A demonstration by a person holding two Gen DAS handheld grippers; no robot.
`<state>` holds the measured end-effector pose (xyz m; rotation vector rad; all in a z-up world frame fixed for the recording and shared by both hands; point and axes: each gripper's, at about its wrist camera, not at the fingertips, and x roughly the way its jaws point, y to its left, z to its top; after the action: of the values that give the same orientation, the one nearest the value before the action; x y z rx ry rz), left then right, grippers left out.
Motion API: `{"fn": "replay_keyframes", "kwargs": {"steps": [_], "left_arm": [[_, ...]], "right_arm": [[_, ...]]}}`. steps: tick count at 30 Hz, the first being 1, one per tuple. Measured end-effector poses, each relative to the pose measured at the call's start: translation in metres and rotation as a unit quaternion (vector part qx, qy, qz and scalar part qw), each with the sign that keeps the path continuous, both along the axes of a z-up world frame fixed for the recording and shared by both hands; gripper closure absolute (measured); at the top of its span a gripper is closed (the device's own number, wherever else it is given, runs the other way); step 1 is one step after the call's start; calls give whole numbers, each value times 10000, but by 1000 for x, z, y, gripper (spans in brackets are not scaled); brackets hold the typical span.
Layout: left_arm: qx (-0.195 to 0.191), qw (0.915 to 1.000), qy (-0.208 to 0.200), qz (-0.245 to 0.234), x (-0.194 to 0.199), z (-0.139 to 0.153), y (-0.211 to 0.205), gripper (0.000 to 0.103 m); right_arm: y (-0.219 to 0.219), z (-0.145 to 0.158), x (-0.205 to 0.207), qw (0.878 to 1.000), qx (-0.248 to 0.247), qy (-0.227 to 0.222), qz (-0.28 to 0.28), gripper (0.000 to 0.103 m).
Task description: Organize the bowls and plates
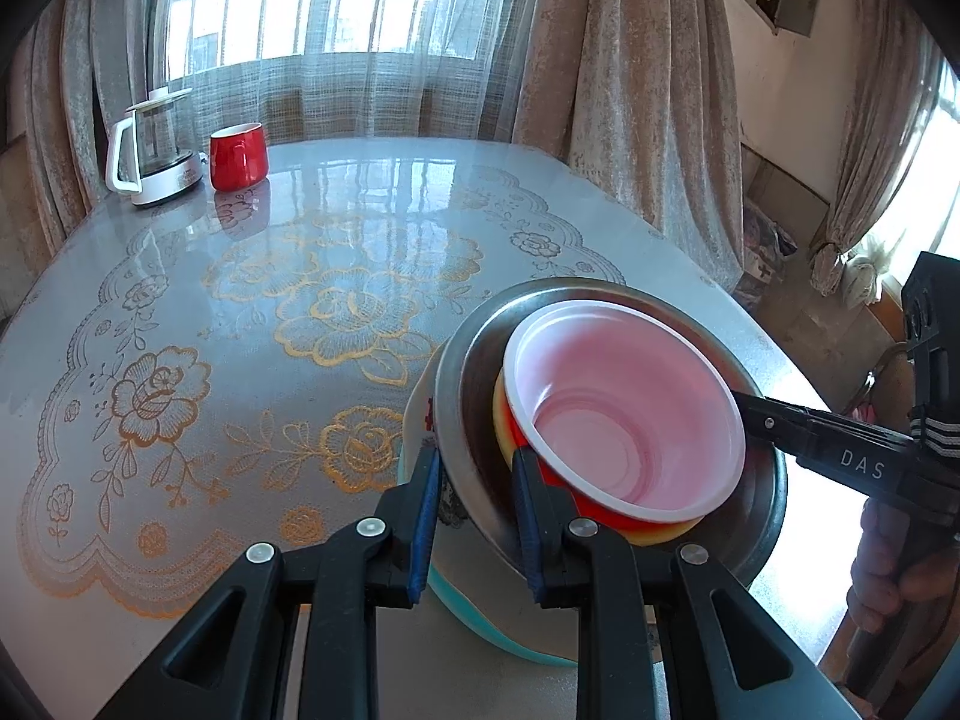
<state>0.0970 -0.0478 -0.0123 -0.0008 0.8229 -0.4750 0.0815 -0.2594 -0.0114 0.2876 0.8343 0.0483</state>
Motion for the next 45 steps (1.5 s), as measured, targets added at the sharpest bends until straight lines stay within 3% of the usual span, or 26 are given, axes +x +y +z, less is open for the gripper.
{"fn": "replay_keyframes", "kwargs": {"steps": [45], "left_arm": [[62,9998,-1,209,-10,0,-1,79]], "right_arm": [[0,-2,-11,9999,48,41,-133,82]]}}
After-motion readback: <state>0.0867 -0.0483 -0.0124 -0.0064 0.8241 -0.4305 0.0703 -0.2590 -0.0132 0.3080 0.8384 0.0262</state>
